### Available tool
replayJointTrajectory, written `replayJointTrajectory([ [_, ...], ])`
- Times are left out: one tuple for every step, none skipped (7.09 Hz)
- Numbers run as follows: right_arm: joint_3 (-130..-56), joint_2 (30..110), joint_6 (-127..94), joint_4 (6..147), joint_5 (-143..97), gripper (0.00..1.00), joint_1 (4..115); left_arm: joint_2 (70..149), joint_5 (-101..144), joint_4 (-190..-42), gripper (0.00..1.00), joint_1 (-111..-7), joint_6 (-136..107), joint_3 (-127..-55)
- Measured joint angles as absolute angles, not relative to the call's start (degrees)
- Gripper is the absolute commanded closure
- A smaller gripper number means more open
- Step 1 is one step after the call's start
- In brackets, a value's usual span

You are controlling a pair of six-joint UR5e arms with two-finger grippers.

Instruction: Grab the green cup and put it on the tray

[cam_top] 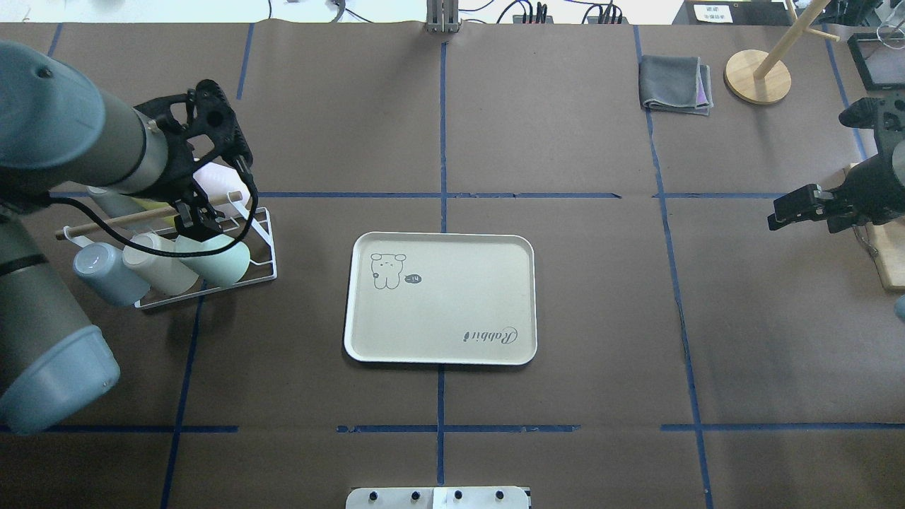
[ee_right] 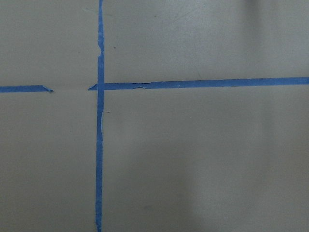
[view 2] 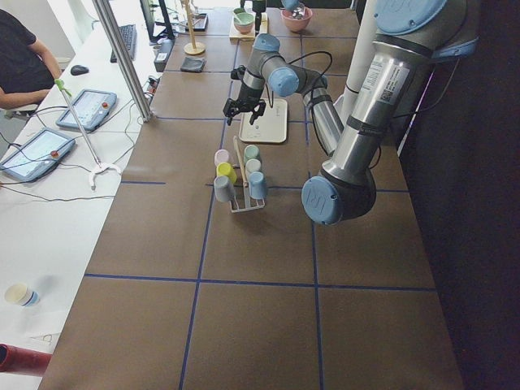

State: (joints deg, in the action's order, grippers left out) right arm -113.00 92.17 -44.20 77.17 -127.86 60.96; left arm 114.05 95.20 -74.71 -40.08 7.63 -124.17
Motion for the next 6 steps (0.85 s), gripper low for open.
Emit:
replayJointTrajectory([
  [-112.86, 92.52, -43.16, 77.21, -127.84, 0.01, 61.68, 114.23, 87.63, -72.09, 0.0, -35.55, 12.67, -125.81],
  [-112.78, 93.07, -41.69, 77.28, -127.84, 0.0, 62.62, 114.3, 80.31, -68.63, 0.0, -30.95, 17.14, -126.79],
  [-112.69, 94.01, -39.53, 77.39, -127.83, 0.01, 63.95, 114.24, 73.39, -66.06, 0.0, -26.6, 21.71, -127.17],
  [-112.61, 94.9, -37.47, 77.52, -127.86, 0.01, 65.34, 114.05, 66.51, -64.59, 0.0, -23.58, 27.98, -127.25],
  [-112.55, 95.56, -36.36, 77.57, -127.87, 0.01, 66.32, 113.5, 60.74, -62.62, 0.01, -21.3, 34.45, -127.12],
  [-112.52, 96.12, -35.91, 77.58, -127.88, 0.0, 66.94, 112.52, 55.57, -59.24, 0.01, -18.74, 38.47, -126.88],
])
